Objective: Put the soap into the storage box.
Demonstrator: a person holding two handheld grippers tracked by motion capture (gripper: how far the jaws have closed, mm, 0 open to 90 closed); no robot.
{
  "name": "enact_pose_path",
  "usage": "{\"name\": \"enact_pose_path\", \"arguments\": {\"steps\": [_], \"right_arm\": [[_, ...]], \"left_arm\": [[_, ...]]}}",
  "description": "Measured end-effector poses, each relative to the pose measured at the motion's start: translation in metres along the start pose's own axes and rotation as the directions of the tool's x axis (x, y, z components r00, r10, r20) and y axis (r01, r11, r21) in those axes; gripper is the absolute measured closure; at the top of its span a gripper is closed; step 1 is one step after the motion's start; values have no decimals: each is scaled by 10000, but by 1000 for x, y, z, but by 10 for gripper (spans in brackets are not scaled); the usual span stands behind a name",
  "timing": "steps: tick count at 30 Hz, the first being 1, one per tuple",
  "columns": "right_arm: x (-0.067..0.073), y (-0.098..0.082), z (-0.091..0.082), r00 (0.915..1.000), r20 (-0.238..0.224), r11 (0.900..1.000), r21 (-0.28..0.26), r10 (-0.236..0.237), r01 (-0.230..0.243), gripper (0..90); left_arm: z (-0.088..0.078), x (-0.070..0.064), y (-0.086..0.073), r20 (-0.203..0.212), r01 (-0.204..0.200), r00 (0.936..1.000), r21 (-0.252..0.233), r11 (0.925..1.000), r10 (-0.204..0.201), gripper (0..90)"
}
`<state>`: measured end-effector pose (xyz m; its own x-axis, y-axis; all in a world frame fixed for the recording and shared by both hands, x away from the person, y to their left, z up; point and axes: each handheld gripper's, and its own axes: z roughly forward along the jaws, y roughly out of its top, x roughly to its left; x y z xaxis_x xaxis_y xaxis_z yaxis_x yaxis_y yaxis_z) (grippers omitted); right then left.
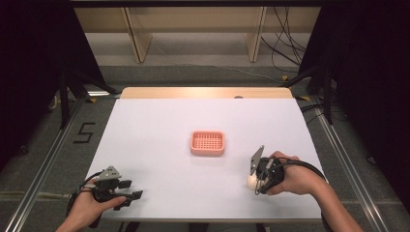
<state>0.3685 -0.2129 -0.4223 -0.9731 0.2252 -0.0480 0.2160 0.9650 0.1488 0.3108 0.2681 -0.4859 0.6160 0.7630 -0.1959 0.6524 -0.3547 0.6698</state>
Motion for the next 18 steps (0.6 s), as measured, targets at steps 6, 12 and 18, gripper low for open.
{"name": "enact_pose_path", "arguments": {"steps": [6, 12, 18], "right_arm": [[-3, -2, -6, 9996, 272, 9980, -634, 35, -18, 503], [-3, -5, -8, 9992, 157, 9923, -1190, 357, -336, 503], [-4, -8, -8, 9972, 256, 9851, -1594, 699, -650, 503]], "left_arm": [[0, 0, 0, 0, -2, 10000, -7, 10000, 2, 344], [0, 0, 0, -107, -87, 9999, 38, 10000, 87, 344], [0, 0, 0, -72, -120, 9999, 9, 9999, 120, 344]]}}
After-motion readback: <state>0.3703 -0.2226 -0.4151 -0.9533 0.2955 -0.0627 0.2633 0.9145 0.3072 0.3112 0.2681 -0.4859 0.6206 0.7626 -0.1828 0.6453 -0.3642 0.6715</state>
